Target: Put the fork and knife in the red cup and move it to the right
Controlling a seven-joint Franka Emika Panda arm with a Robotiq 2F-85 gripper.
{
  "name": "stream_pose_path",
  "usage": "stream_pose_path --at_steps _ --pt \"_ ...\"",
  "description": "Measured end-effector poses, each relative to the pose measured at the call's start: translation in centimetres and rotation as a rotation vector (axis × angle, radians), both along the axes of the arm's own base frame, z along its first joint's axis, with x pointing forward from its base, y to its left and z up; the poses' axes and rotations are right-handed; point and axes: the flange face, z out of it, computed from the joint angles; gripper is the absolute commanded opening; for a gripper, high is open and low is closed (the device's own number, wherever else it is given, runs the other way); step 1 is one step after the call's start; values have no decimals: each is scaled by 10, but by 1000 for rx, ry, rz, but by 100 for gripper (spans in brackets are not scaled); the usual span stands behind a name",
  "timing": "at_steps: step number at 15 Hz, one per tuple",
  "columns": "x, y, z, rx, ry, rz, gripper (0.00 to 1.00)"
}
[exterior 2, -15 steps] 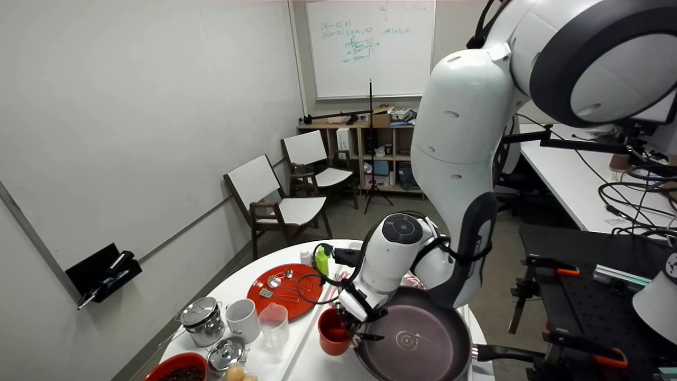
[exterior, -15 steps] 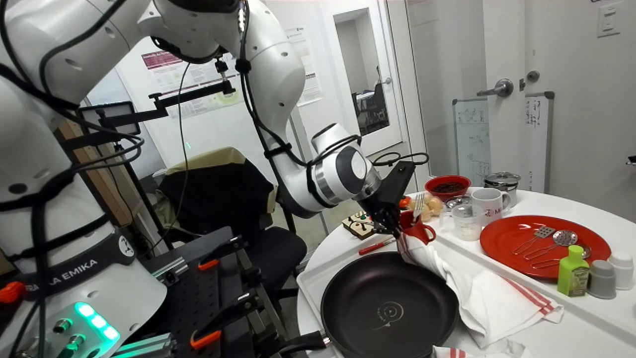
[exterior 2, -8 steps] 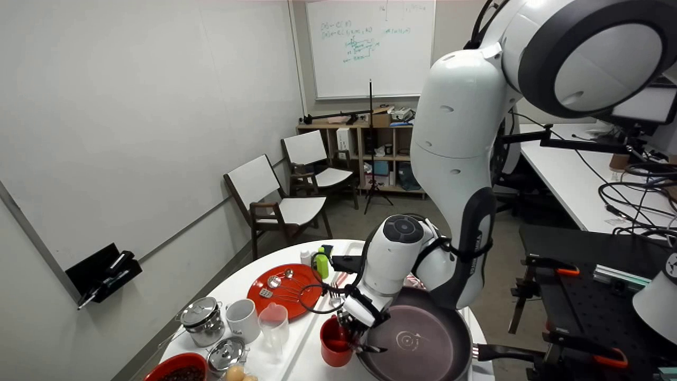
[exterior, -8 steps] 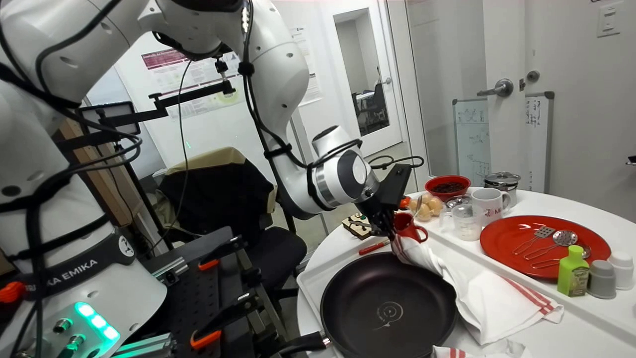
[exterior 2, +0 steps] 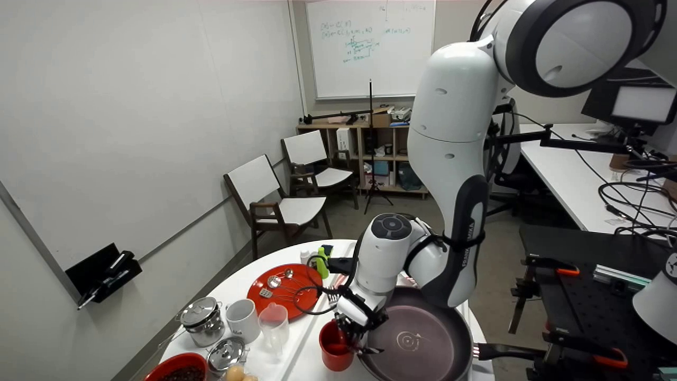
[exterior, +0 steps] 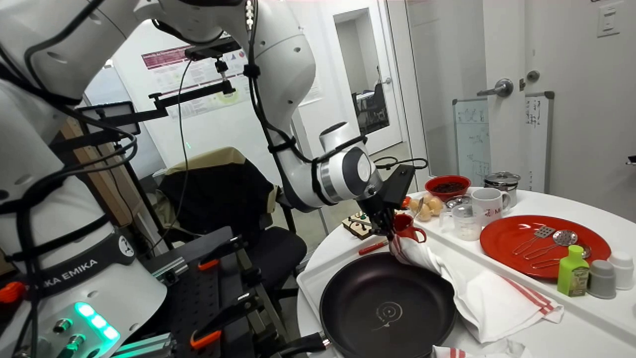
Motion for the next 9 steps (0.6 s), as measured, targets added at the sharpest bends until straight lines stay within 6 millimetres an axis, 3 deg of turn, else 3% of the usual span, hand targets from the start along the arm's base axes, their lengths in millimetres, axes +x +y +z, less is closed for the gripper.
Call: stream_pose_path --at_steps 9 --pt "9 8 5 9 8 -76 2"
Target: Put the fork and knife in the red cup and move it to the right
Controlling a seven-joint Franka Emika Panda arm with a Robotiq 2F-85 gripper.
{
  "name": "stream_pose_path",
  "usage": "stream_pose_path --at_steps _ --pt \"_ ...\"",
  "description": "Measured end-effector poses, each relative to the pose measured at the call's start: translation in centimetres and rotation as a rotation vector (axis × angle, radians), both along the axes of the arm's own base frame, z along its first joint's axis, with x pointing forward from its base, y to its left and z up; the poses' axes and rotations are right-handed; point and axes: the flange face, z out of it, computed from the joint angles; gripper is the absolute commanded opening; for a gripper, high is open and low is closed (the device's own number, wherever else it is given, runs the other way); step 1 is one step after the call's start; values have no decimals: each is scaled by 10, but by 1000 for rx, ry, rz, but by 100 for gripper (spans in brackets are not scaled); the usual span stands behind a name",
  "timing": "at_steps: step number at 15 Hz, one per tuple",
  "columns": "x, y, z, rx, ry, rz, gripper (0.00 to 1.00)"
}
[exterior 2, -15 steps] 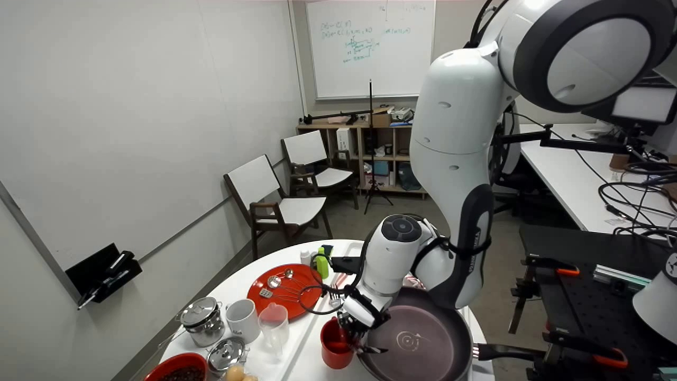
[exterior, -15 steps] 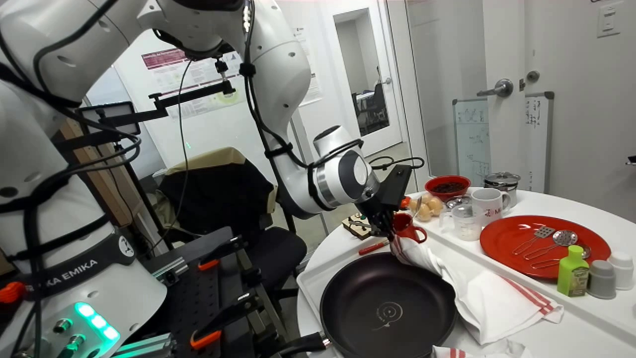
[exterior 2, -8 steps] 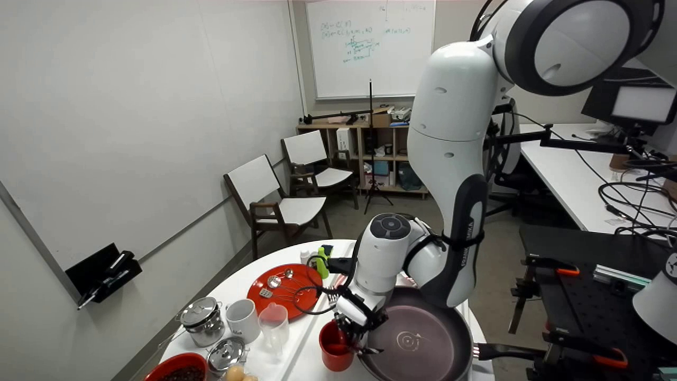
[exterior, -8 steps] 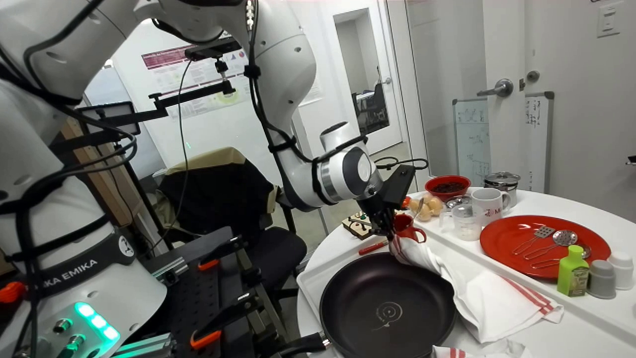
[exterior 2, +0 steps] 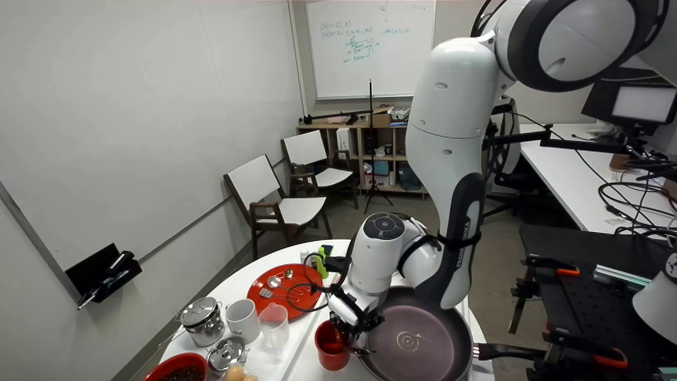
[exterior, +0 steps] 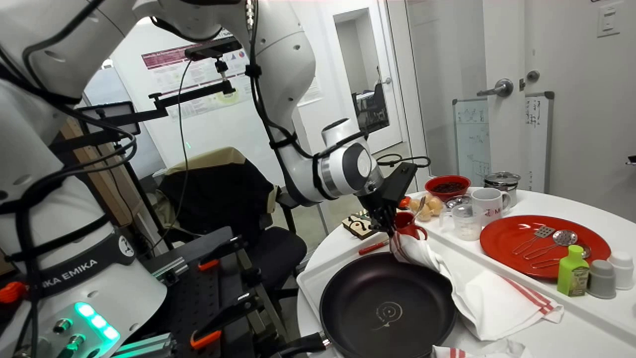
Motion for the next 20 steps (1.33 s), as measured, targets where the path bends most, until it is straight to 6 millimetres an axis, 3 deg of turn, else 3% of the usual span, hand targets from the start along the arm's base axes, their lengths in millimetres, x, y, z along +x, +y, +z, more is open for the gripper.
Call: stream_pose_path --at_steps 2,3,4,8,13,14,16,20 --pt "2 5 1 -12 -7 -15 2" --pt "3 9 1 -19 -10 -22 34" --pt "3 12 1 -25 -11 -28 35" --pt "6 19 3 -43 -25 -53 64" --pt "8 14 6 -55 -36 -84 99" --pt "9 10 6 -56 -39 -89 81" --pt "8 8 6 -58 -38 -89 96" --pt "8 9 5 -56 -37 -87 99"
